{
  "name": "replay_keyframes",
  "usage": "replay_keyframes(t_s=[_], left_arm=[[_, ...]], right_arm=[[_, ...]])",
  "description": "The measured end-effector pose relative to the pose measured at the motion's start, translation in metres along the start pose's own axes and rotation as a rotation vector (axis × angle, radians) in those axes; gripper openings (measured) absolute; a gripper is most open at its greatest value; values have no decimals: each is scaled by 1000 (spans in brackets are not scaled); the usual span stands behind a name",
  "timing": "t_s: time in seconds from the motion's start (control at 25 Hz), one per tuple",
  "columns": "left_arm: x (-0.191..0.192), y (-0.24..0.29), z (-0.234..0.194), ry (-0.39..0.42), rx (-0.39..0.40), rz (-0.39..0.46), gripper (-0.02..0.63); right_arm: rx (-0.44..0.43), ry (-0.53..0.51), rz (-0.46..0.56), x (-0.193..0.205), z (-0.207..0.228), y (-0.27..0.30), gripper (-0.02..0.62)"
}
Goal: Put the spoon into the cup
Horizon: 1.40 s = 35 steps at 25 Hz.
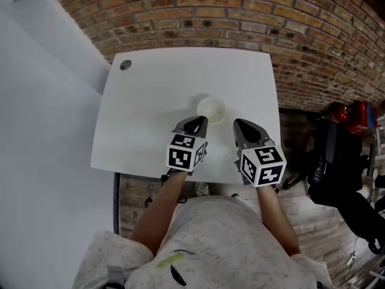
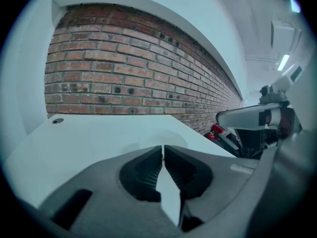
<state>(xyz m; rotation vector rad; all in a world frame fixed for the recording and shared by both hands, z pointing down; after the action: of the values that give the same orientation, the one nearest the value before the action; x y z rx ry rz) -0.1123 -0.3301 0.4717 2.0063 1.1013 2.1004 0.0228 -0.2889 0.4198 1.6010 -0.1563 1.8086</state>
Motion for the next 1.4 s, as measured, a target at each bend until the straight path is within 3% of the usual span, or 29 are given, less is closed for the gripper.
replay_keyframes(t_s=[0.44, 1.16, 1.4], left_arm=[[0, -14, 9, -8, -60, 44, 40], [11, -80, 32, -50, -195, 115, 49], [13, -97, 45, -45, -223, 149, 13]], right_arm=[[-34, -15, 11, 5, 1, -14, 11], [-171, -69, 27, 6, -24, -44, 11], [-198, -91, 33, 10, -29, -59, 9]])
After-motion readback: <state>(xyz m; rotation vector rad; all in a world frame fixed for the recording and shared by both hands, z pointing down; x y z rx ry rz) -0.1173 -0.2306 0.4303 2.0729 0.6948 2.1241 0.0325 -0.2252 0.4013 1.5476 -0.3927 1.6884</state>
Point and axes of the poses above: the fingertips, and each gripper's own axes: y forward along the fingers, z to its right, x out of its underside, the point moved 5 cm from there along -y, backward along the fingers, and after that the axes turned 9 degrees about -x, right-handed, at the moved point
